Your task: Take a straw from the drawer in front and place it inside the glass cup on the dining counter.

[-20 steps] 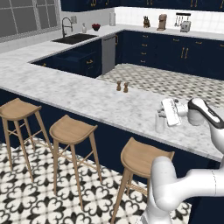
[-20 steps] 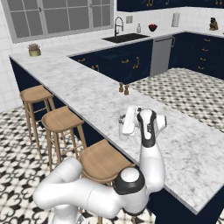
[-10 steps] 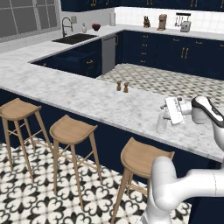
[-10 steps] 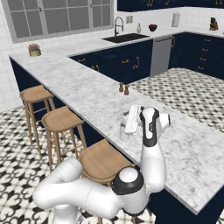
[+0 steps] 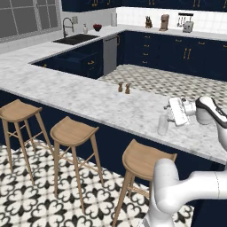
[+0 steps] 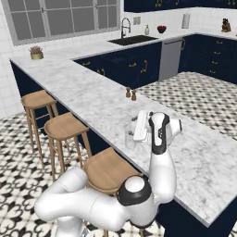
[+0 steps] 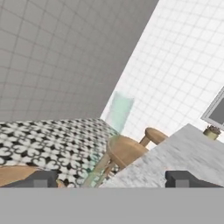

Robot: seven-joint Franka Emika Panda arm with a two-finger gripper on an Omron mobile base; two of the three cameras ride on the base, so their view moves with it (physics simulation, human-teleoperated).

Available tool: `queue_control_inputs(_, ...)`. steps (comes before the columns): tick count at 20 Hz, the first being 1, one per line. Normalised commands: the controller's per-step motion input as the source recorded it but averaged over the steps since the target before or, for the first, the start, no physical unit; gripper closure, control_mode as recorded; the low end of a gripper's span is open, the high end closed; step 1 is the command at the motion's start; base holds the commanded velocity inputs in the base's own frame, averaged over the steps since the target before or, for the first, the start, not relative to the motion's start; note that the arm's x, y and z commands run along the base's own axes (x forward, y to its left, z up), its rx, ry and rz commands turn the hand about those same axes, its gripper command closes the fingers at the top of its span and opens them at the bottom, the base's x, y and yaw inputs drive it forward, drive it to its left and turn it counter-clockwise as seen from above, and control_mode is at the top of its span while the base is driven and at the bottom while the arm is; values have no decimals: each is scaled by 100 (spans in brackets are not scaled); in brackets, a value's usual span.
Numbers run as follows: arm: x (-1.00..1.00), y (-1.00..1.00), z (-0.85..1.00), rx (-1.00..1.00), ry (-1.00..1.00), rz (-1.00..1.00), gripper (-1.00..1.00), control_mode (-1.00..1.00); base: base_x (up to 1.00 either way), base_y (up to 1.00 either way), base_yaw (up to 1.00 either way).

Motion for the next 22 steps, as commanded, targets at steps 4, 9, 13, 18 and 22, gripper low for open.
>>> queue_control_inputs(4, -20, 1, 42, -2, 0, 0, -100, -100, 0, 0, 0)
queue_control_inputs(9, -30, 16, 96, -9, -7, 0, -100, -100, 0, 0, 0)
queue_control_inputs(13, -96, 0, 34, -62, -76, -1, -100, -100, 0, 0, 0)
queue_control_inputs(18, -100, 1, -26, -88, -100, -3, -100, -100, 0, 0, 0)
queue_control_inputs(22, -100, 48, -57, -82, -87, -2, -100, -100, 0, 0, 0)
